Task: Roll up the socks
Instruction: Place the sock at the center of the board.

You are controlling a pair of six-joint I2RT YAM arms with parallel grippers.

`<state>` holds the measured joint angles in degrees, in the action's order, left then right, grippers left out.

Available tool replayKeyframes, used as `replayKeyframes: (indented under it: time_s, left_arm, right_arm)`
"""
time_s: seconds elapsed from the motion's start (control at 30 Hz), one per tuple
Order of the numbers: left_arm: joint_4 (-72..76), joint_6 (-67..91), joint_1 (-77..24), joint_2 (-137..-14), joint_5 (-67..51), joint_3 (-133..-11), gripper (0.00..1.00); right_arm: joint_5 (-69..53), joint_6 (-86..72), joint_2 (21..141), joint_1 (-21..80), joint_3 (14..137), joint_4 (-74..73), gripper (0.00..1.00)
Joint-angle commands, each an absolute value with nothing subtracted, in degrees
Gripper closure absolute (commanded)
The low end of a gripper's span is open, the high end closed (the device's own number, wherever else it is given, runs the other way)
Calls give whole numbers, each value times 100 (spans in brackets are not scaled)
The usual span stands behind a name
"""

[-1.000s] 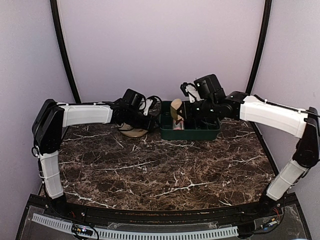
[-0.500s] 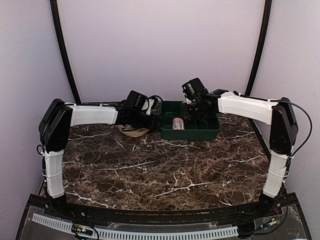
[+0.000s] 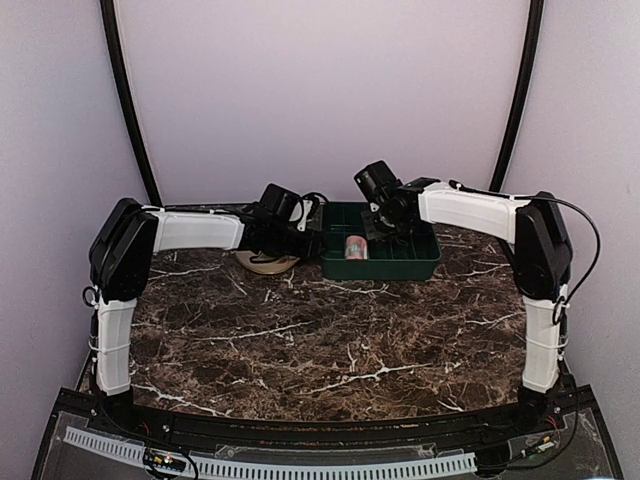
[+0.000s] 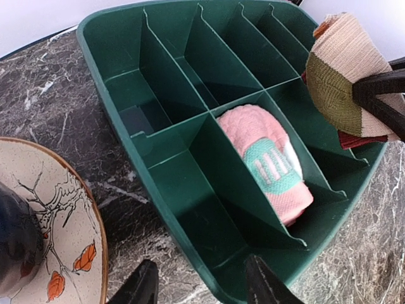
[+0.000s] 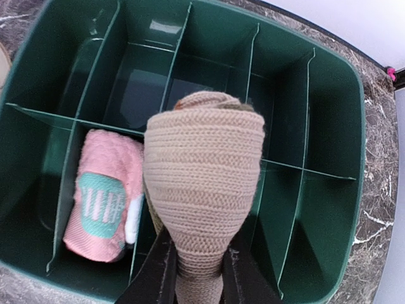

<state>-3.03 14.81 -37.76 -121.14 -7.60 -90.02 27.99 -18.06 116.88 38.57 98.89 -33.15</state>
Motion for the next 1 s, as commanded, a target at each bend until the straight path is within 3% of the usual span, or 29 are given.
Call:
replayKeyframes:
  time_s: [0.0, 0.43, 0.97]
  left_arm:
    - [-285, 1296, -3785, -12206, -703, -9224, 50]
    - [-432, 1066, -3857, -12373, -716, -9270, 58]
    - [-407, 1011, -3955, -12350, -773, -9167, 60]
  right_arm:
    - [3023, -1843, 11932, 3771, 10203, -3455, 100]
    - [2547, -2026, 12550, 3642, 10494, -3778, 100]
    - [1935, -2373, 13180, 3373, 11289, -4663, 100]
